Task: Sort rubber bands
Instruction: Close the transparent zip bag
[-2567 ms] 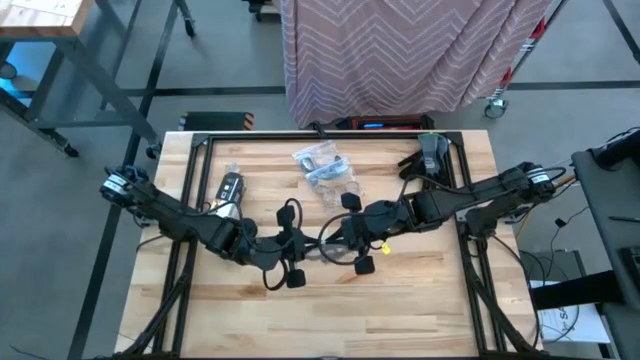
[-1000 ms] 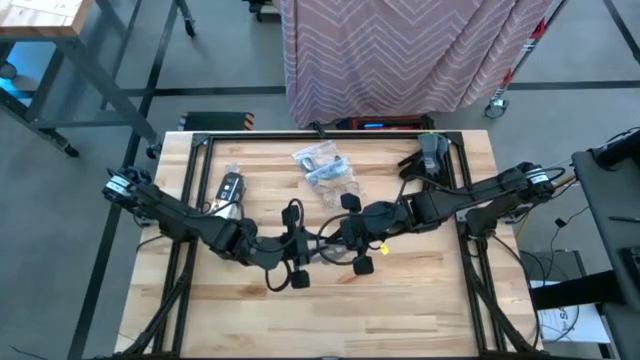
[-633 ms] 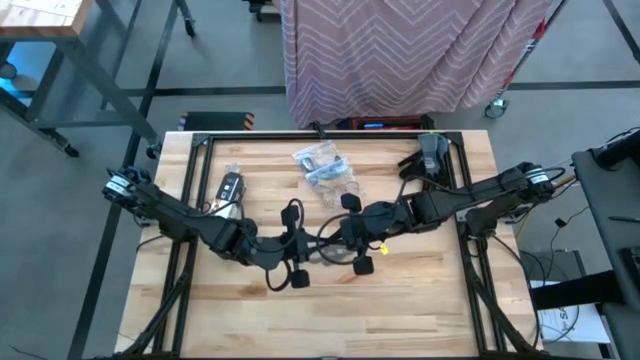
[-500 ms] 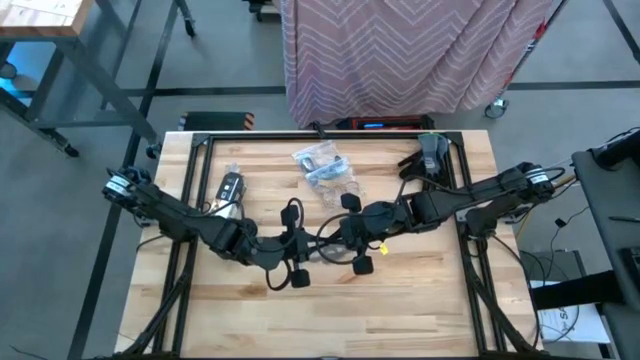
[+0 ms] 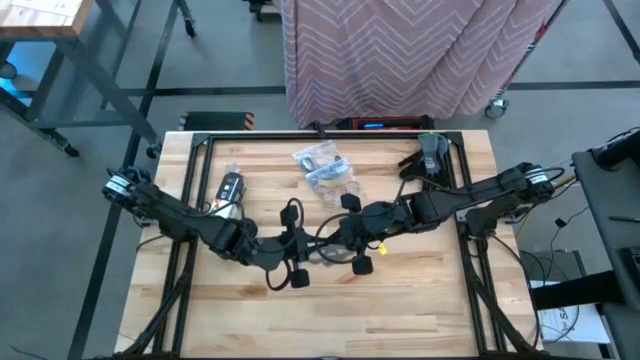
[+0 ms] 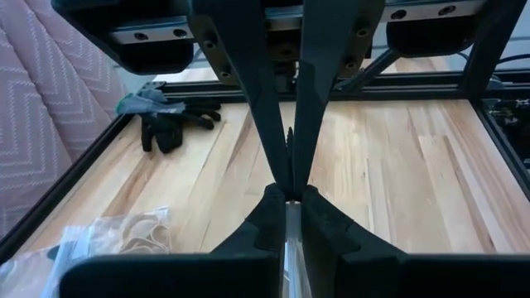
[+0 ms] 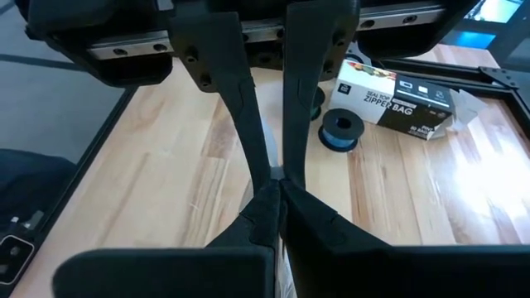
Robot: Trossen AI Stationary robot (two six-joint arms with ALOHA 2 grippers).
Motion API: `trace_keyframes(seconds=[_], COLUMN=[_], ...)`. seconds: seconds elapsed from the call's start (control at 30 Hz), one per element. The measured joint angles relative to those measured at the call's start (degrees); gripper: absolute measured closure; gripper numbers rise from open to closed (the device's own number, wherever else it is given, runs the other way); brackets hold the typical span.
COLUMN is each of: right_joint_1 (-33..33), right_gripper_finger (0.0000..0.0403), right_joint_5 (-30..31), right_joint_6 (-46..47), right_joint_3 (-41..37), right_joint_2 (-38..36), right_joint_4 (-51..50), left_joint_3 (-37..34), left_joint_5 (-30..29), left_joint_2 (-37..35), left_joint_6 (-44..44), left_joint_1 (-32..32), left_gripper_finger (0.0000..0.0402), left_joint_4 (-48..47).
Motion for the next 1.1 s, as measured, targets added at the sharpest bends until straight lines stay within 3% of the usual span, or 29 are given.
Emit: trace_keyframes(seconds=[1.1], right_joint_1=[0.02], right_gripper_finger=[0.0403], right_joint_5=[-0.04], right_joint_6=[0.99], right_joint_3=[0.11], right_joint_2=[-0.34], right_joint_4=[-0.53], left_joint_3=[-0.11], left_joint_5=[-0.52], left_joint_2=[-1.84], left_joint_6=[-7.21], left_joint_1=[-2.64], left_gripper_finger=[0.0387], left_joint_4=[-10.34])
